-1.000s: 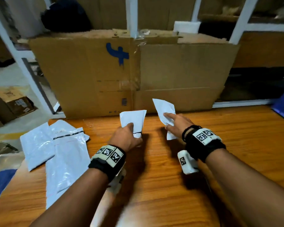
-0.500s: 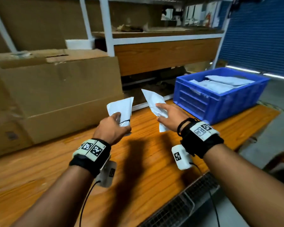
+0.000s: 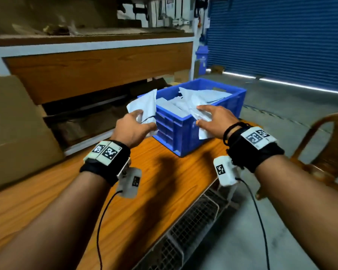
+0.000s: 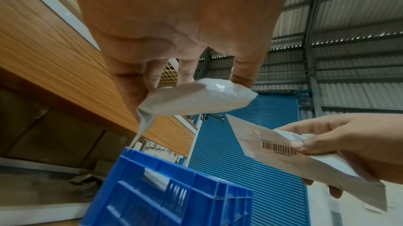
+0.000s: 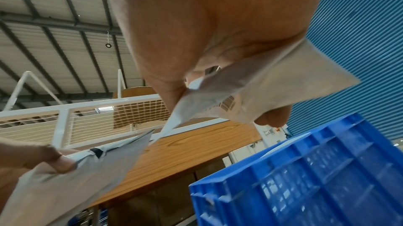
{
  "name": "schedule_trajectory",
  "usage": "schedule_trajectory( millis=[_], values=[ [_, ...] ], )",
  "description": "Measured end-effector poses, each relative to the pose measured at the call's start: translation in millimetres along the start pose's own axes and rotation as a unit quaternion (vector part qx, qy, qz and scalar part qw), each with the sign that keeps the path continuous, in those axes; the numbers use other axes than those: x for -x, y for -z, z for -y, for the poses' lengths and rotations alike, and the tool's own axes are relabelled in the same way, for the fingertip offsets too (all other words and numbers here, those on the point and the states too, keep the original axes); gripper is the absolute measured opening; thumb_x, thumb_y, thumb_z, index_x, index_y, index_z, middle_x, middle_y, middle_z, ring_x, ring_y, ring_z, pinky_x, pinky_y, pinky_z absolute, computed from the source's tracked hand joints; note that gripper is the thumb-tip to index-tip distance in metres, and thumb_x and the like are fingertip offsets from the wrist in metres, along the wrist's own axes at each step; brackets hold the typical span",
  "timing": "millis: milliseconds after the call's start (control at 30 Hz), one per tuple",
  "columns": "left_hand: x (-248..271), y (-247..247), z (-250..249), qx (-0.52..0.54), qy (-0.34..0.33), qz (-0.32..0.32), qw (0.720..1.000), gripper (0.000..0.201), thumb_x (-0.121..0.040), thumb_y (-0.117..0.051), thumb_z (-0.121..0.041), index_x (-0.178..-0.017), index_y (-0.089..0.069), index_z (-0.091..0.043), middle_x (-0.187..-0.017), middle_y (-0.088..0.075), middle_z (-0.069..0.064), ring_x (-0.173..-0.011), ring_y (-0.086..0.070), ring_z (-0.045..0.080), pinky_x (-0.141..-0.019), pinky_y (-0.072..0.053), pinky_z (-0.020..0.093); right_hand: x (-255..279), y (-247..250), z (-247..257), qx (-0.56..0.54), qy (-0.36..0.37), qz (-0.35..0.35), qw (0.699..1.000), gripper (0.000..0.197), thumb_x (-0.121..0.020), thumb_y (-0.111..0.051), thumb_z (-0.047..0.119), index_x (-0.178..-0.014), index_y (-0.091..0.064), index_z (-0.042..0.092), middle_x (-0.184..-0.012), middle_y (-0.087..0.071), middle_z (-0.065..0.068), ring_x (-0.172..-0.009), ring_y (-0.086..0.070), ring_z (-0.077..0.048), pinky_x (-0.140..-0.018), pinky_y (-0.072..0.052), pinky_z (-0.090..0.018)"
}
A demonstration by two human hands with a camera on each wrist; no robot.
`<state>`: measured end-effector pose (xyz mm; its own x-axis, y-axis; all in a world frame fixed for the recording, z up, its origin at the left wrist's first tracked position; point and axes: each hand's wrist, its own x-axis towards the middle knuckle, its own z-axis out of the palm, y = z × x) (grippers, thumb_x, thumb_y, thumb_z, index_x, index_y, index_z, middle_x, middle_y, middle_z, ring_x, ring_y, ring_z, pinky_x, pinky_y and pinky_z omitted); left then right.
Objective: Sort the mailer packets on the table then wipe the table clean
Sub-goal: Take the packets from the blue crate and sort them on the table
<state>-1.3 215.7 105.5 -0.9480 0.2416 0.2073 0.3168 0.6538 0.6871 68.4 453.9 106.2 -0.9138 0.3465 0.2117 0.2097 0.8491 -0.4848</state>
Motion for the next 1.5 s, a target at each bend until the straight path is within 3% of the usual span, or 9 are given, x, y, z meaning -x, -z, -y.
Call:
schedule_trajectory(
  millis=[333, 500, 733, 1067, 1167, 1267, 1333, 1400, 1500],
  values=[
    [-174.2, -65.3, -89.4, 0.054, -0.012, -0.004, 0.998, 0.083, -0.056, -0.064, -0.053, -0.130, -0.057, -0.018, -0.133, -0.058, 0.007, -0.114, -0.059, 0.027, -0.087, -0.047, 0.032, -172.7, 79.6, -79.8, 0.058, 0.011, -0.017, 0.998, 0.050, -0.087, -0.067, 0.033, -0.135, -0.053, 0.027, -0.140, -0.052, -0.004, -0.128, -0.049, -0.023, -0.098, -0.036, -0.025],
    [-241.4, -109.7, -124.1, 0.050, -0.018, 0.005, 0.999, 0.070, -0.067, -0.071, -0.050, -0.126, -0.060, -0.014, -0.132, -0.058, 0.007, -0.113, -0.058, 0.027, -0.090, -0.049, 0.034, -249.5, 99.9, -114.5, 0.092, 0.018, 0.010, 0.996, 0.046, -0.089, -0.066, 0.031, -0.133, -0.055, 0.024, -0.140, -0.051, -0.004, -0.125, -0.051, -0.023, -0.088, -0.036, -0.022],
    [-287.0, -164.6, -144.4, -0.080, 0.025, 0.083, 0.993, 0.068, -0.055, -0.057, -0.056, -0.108, -0.068, -0.014, -0.115, -0.064, 0.010, -0.108, -0.059, 0.032, -0.088, -0.049, 0.037, -348.1, 65.7, -145.9, 0.175, 0.057, 0.132, 0.974, 0.049, -0.090, -0.064, 0.037, -0.135, -0.053, 0.025, -0.143, -0.049, -0.006, -0.126, -0.048, -0.027, -0.097, -0.037, -0.028],
    [-321.0, -224.5, -143.5, -0.291, 0.121, 0.137, 0.939, 0.047, -0.084, -0.061, -0.049, -0.117, -0.065, -0.016, -0.120, -0.063, 0.007, -0.103, -0.060, 0.029, -0.075, -0.047, 0.029, -450.4, 46.2, -188.1, 0.275, 0.159, 0.244, 0.916, 0.051, -0.090, -0.063, 0.037, -0.137, -0.053, 0.022, -0.145, -0.046, -0.004, -0.130, -0.045, -0.025, -0.106, -0.034, -0.031],
    [-320.9, -231.1, -141.6, -0.315, 0.165, 0.166, 0.920, 0.056, -0.079, -0.060, -0.066, -0.109, -0.069, -0.019, -0.085, -0.065, 0.006, -0.066, -0.057, 0.023, -0.064, -0.050, 0.028, -455.2, 35.0, -194.0, 0.292, 0.197, 0.273, 0.895, 0.051, -0.092, -0.060, 0.041, -0.138, -0.051, 0.021, -0.146, -0.044, -0.002, -0.132, -0.043, -0.023, -0.106, -0.032, -0.031],
    [-321.3, -230.1, -145.7, -0.320, 0.181, 0.165, 0.915, 0.055, -0.081, -0.057, -0.066, -0.103, -0.072, -0.018, -0.065, -0.061, 0.004, -0.061, -0.056, 0.022, -0.059, -0.048, 0.025, -453.0, 26.8, -197.4, 0.323, 0.191, 0.355, 0.856, 0.054, -0.097, -0.042, 0.053, -0.136, -0.053, 0.016, -0.131, -0.057, -0.007, -0.108, -0.055, -0.023, -0.096, -0.038, -0.030],
    [-322.9, -227.3, -150.2, -0.353, 0.171, 0.180, 0.902, 0.050, -0.089, -0.053, -0.058, -0.114, -0.069, -0.018, -0.090, -0.067, 0.007, -0.081, -0.061, 0.024, -0.057, -0.044, 0.023, -455.5, 27.8, -196.0, 0.330, 0.178, 0.374, 0.848, 0.058, -0.100, -0.025, 0.055, -0.132, -0.055, 0.017, -0.117, -0.064, -0.011, -0.084, -0.055, -0.019, -0.087, -0.039, -0.028],
    [-325.5, -224.4, -151.6, -0.369, 0.141, 0.180, 0.901, 0.050, -0.093, -0.053, -0.049, -0.132, -0.057, -0.018, -0.132, -0.057, 0.005, -0.115, -0.054, 0.025, -0.081, -0.045, 0.027, -462.3, 36.4, -192.3, 0.329, 0.196, 0.335, 0.861, 0.052, -0.102, -0.026, 0.049, -0.126, -0.059, 0.016, -0.115, -0.065, -0.010, -0.077, -0.057, -0.019, -0.080, -0.042, -0.027],
    [-328.6, -220.5, -149.8, -0.324, 0.122, 0.177, 0.921, 0.066, -0.083, -0.070, -0.042, -0.142, -0.046, -0.023, -0.147, -0.044, -0.003, -0.129, -0.045, 0.020, -0.097, -0.033, 0.024, -479.7, 45.3, -191.0, 0.348, 0.271, 0.264, 0.858, 0.040, -0.096, -0.050, 0.045, -0.131, -0.056, 0.027, -0.132, -0.058, -0.003, -0.109, -0.057, -0.024, -0.091, -0.040, -0.028]
  ],
)
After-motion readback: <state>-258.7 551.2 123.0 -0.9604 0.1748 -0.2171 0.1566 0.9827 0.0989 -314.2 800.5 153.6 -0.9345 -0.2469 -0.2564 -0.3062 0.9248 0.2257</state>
